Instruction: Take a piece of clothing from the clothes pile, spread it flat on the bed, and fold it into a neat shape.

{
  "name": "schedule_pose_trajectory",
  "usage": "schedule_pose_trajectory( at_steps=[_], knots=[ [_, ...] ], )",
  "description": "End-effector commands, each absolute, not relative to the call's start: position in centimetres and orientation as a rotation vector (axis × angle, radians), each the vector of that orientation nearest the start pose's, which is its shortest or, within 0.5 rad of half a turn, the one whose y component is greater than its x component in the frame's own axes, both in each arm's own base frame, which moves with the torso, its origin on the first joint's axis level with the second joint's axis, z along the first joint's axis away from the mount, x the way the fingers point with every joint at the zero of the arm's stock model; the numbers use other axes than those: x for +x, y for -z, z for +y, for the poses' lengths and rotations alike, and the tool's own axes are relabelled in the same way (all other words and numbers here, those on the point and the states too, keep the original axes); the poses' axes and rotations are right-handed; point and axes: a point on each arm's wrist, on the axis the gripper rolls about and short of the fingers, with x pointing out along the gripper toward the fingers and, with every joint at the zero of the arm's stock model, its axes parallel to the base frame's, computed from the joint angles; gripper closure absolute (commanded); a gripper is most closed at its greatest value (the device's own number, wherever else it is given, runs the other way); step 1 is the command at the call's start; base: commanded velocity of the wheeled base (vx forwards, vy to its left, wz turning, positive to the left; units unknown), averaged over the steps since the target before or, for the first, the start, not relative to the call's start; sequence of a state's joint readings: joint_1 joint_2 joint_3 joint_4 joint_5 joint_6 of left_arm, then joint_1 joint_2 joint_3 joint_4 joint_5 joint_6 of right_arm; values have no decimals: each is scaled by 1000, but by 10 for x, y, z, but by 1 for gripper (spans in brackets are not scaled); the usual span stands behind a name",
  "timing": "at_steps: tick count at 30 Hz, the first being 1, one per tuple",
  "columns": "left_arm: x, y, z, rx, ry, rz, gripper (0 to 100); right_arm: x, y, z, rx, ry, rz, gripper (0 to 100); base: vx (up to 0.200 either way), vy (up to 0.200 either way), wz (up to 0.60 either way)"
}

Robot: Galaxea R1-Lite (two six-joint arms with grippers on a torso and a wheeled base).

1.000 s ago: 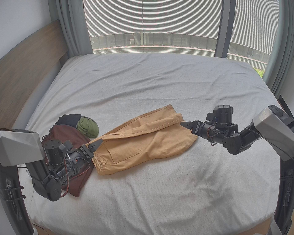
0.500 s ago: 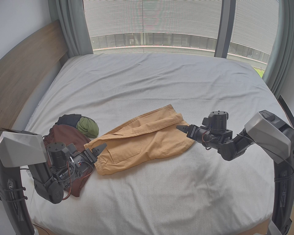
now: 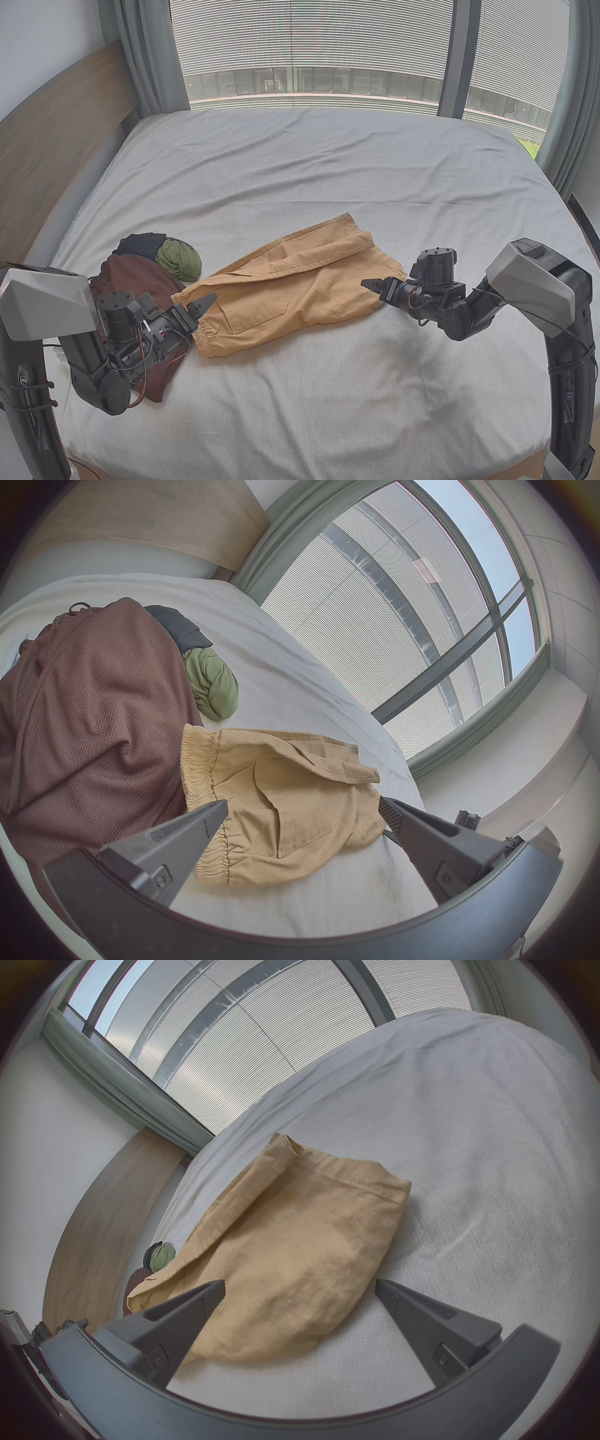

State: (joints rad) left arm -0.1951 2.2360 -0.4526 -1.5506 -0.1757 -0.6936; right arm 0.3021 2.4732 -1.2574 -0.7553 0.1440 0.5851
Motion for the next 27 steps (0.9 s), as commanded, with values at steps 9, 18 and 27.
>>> schedule_pose_trajectory(
  at_steps=[9, 18, 27],
  knots=[
    [316, -23, -65, -680, 265, 357, 0, 434, 25, 150, 519, -291, 638, 0, 0, 0, 0],
    [316, -23, -65, -680, 265, 357, 0, 443, 32, 173, 620, -311, 633, 0, 0, 0, 0],
    [316, -23, -65, -680, 264, 356, 0, 455, 47, 195, 667, -355, 586, 0, 0, 0, 0]
  ],
)
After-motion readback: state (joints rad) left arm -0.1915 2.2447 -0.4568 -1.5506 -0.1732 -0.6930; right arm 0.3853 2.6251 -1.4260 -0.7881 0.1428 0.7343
